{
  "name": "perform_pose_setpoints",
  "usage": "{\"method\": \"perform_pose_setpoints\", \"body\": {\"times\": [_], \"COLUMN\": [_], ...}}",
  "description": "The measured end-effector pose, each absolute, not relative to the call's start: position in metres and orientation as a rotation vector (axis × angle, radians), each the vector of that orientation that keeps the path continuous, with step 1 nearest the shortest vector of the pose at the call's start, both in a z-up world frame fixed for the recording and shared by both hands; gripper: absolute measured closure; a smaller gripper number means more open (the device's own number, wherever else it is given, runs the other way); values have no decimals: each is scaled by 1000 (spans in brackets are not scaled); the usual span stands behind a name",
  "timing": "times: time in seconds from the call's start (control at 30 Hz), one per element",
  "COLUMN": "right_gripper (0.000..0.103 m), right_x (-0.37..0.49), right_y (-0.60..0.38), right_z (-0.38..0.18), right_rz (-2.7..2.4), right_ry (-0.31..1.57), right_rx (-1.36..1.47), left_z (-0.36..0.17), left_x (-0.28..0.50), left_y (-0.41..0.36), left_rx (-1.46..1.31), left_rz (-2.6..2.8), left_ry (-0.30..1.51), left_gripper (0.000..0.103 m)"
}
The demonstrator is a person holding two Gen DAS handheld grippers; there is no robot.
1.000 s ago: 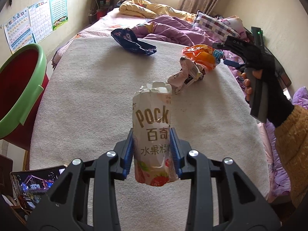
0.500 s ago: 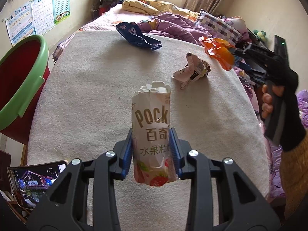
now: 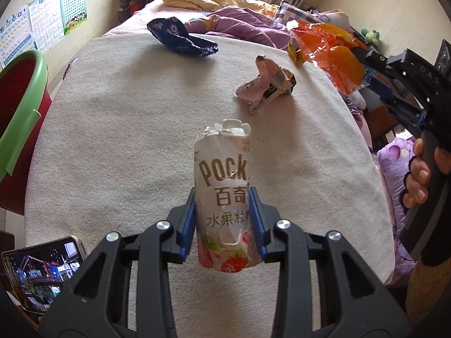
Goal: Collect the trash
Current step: 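Carry the Pocky bag and orange bag toward the green bucket with both tools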
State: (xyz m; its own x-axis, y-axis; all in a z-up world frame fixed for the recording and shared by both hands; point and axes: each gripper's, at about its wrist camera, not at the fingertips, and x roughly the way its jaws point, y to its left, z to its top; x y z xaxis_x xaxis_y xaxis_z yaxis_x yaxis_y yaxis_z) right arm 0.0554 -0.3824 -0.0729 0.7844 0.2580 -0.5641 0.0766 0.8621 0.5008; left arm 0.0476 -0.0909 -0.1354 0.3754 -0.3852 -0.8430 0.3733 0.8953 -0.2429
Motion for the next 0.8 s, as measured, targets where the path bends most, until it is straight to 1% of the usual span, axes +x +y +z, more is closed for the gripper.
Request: {"method": "perform_pose_setpoints", "body": {"times": [0.3,0.8], "right_gripper": [61,61], "right_x": [59,30], "right_y": [-346,-251], "right_z": [-59,-87], "right_rz": [134,190], "right_ry": [654,764], "right_rx": [496,478], "left_z": [-127,-107], "left_x": [40,55], "left_y": [-78,-1], "left_rx": [-28,-98], "left_rz": [-509,-442], "left_ry": [1054,986], "left_gripper": [70,70]}}
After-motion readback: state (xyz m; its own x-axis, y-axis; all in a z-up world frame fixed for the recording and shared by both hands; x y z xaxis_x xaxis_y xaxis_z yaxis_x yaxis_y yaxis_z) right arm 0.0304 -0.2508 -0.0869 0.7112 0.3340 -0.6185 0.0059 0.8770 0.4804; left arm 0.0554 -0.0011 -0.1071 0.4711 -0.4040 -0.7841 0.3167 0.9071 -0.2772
